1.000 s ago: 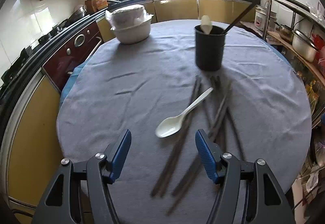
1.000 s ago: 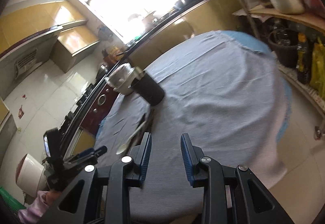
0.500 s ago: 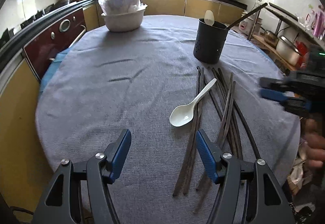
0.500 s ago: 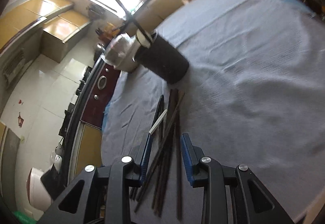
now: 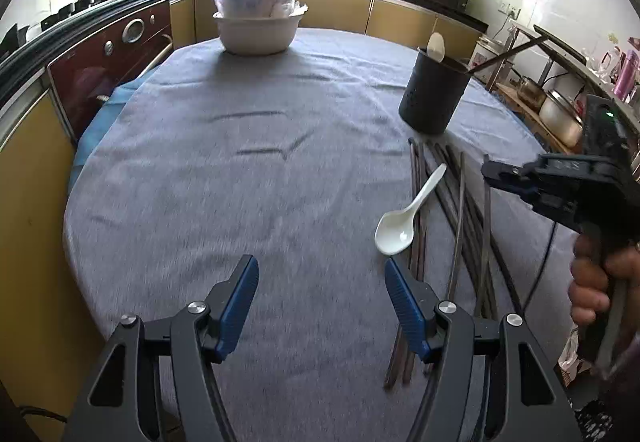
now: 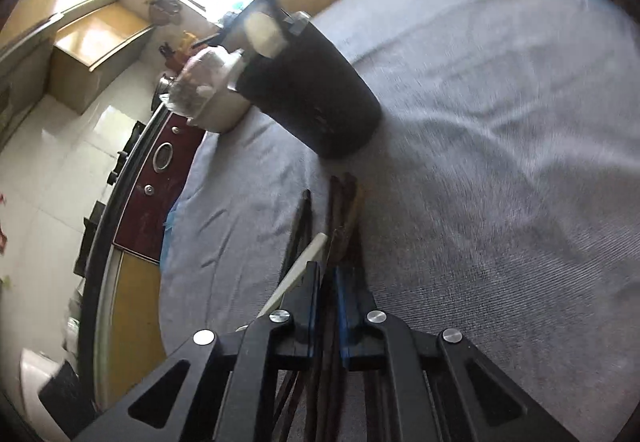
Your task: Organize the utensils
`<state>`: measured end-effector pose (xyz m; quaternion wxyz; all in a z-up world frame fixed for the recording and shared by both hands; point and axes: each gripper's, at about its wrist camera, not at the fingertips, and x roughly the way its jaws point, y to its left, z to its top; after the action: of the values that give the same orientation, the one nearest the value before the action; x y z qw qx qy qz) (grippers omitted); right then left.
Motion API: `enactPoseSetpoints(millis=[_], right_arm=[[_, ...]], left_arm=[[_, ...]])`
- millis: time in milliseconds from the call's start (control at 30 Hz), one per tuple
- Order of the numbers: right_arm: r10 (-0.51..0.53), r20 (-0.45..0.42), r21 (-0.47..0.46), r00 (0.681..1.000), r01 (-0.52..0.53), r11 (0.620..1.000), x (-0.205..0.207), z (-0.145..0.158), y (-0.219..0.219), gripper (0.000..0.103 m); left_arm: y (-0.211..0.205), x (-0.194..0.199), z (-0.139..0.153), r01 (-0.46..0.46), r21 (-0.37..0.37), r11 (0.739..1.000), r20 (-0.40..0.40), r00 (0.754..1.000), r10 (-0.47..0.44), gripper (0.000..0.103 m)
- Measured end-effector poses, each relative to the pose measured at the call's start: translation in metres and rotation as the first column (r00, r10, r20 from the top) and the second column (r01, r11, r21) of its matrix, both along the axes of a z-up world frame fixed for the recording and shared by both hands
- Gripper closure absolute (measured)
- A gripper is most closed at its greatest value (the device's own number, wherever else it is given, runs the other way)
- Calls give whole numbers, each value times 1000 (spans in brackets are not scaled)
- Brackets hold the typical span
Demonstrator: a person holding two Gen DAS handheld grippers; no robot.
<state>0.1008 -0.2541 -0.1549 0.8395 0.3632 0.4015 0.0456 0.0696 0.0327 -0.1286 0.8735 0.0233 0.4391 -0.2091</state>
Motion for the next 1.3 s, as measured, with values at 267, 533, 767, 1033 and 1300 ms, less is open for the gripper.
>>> enactPoseSetpoints(millis=[267,533,767,1033,1300], right_arm=[[-16,90,-13,996,17,1000,-33,33,-7,95],[-123,57,52,991,120,991,-58,18,-47,95],[-158,74,58,985,154,986,-76,21,-69,95],[-181,72,81,981,175,981,-92,16,-78,95],[-160,103,54,982,155,986,-96,26,-69,95]], left_arm=[[-42,26,9,126,24,992,-13,992,-126,37],[-126,64,7,265,68,962,-91,962,-259,37],[-189,74,-8,322,126,938,-158,940,-301,37],[-214,87,-30,279,189,942,-158,955,-251,71],[-189,92,-2,252,94,963,-70,967,-246,93]])
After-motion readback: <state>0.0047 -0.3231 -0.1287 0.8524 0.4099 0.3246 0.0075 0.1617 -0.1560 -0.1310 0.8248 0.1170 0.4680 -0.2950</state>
